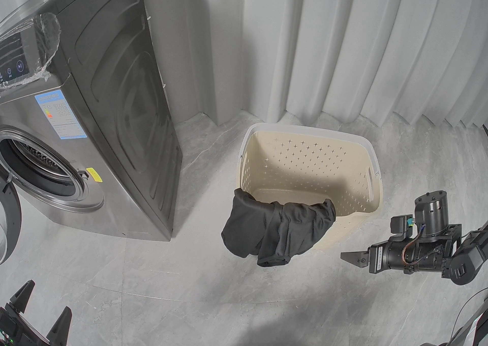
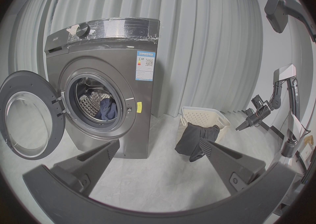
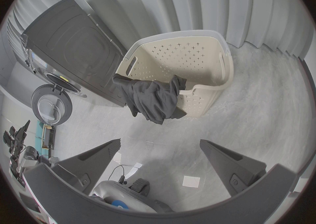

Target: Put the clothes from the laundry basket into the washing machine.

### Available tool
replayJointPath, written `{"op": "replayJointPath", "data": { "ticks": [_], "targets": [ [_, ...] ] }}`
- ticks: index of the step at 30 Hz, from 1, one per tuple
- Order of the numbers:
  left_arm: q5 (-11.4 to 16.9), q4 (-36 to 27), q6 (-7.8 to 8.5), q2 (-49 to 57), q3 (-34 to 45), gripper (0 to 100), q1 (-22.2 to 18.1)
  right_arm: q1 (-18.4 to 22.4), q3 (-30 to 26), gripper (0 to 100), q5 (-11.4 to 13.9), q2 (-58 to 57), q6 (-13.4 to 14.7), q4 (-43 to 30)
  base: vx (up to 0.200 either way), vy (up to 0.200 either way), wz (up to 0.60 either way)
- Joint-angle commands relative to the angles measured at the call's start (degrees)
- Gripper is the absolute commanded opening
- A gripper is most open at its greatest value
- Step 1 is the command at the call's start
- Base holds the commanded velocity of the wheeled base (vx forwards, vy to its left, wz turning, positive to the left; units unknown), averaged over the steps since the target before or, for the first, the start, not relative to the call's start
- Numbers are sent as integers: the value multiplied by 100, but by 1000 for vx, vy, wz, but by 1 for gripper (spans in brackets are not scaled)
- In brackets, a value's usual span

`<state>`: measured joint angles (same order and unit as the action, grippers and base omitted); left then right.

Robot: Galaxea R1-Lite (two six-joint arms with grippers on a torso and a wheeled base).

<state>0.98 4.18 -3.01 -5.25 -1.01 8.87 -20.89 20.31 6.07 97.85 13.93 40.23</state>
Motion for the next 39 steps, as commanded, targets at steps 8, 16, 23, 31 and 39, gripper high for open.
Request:
{"op": "replayJointPath", "data": {
  "ticks": [8,16,23,31,39],
  "targets": [
    [-1,4,-15,-20,101,100,9,-301,131,100,-106,1131,206,881,0,0,0],
    [8,4,-15,-11,101,100,9,-442,333,100,-238,1482,347,1251,-175,0,0],
    [8,4,-15,-11,101,100,9,-451,746,100,-256,1816,364,1259,0,0,0],
    [8,4,-15,-11,101,100,9,-530,1203,100,-423,2317,435,1277,0,0,0],
    [8,4,-15,-11,101,100,0,-486,1669,100,-440,2739,531,1277,0,0,0]
  ]
}}
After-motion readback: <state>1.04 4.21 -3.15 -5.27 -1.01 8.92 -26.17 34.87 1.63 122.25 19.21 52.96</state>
